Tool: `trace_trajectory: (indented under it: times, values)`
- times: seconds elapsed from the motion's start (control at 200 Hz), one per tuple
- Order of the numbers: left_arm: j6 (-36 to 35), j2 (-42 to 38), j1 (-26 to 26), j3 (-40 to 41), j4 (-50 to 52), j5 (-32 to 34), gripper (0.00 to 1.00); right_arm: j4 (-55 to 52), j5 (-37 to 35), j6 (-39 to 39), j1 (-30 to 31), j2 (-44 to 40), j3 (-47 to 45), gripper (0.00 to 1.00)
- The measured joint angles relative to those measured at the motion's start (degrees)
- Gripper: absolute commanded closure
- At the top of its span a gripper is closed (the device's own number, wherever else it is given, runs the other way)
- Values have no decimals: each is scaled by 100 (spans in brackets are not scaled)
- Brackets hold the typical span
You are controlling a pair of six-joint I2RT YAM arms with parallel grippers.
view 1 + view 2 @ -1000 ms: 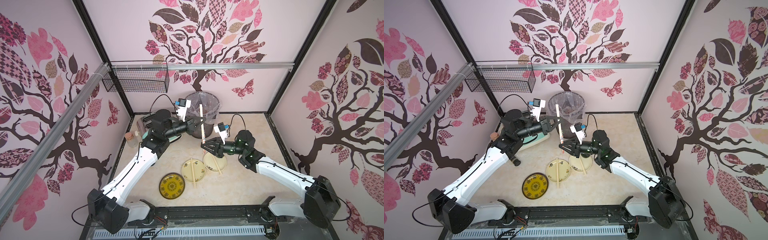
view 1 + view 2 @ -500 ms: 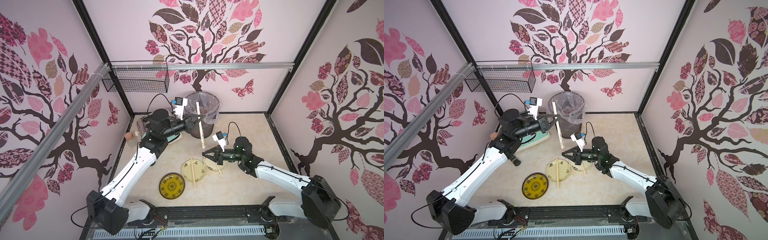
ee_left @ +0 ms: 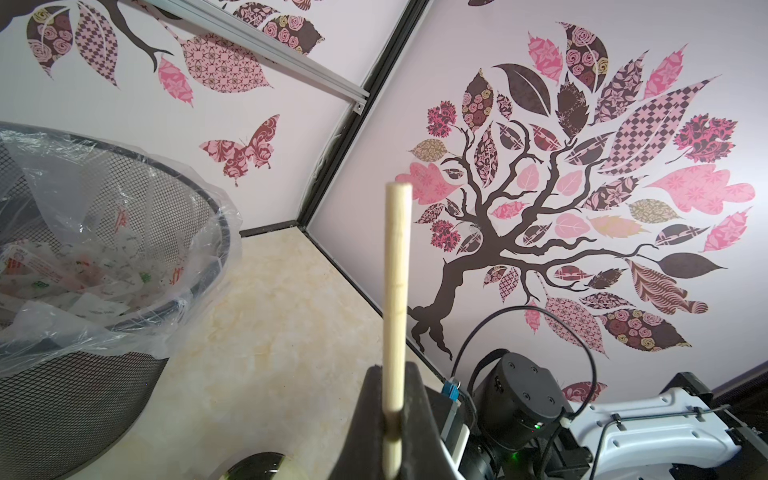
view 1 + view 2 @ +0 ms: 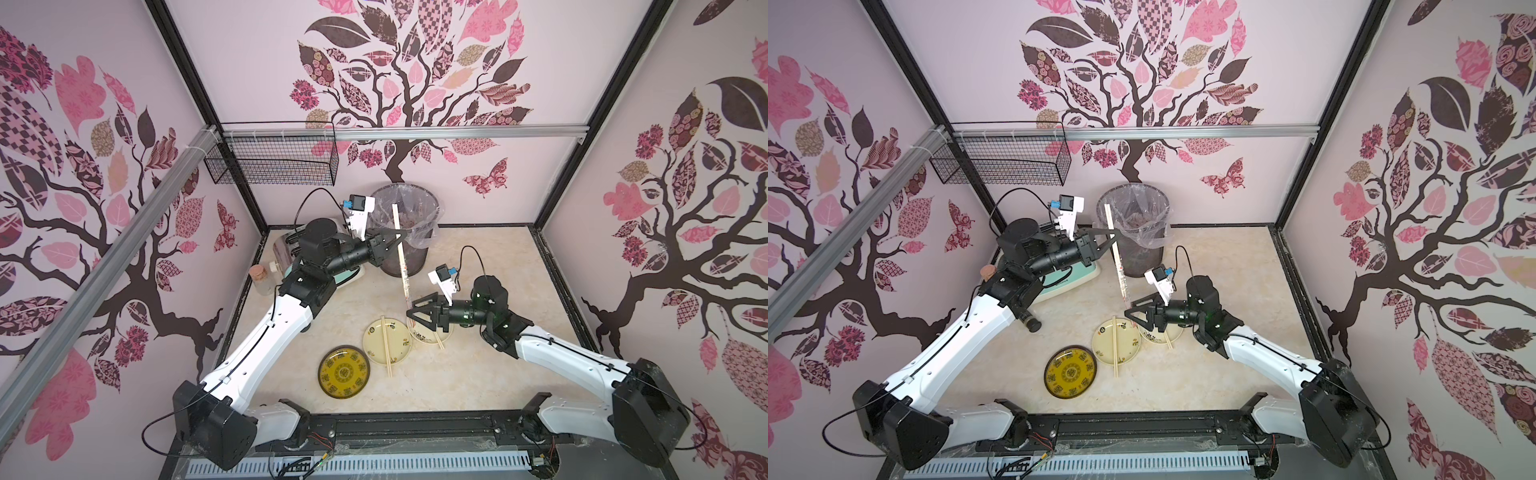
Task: Remove the packaging of disposable chopsticks
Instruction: Remove the packet bag from the disposable chopsticks.
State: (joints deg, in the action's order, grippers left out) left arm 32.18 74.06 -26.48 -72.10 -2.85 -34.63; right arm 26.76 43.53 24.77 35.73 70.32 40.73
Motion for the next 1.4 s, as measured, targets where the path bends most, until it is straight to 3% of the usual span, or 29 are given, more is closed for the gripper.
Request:
trace_trajectory:
  times: [0.1, 0.385, 0.475, 0.59, 0.66, 0.815, 0.95, 1.16, 1.401]
  values:
    - [39, 0, 0, 22, -4, -13, 100, -2, -24, -37, 0, 2, 289, 56]
    - [35, 0, 13, 22, -9, 9, 100, 31, 48, -55, 0, 162, 339, 94]
    - [42, 0, 24, 22, -15, 4, 100, 37, 59, 4, 26, 146, 160, 100]
    - [46, 0, 24, 22, -17, 0, 100, 2, 57, 35, 26, 90, -179, 100]
    - [52, 0, 24, 22, -31, -2, 100, -9, 57, 74, 26, 74, -306, 94]
    - [79, 0, 24, 22, -52, -13, 100, -44, 15, 111, 26, 50, -337, 51]
    - [85, 0, 24, 22, -52, -13, 100, -116, -42, 63, 26, 37, -175, 47]
    - [87, 0, 24, 44, -52, -20, 100, -129, -90, 22, 26, 44, 221, 63]
    - [83, 0, 24, 55, -52, -11, 100, -151, -122, 24, 31, 177, 264, 97]
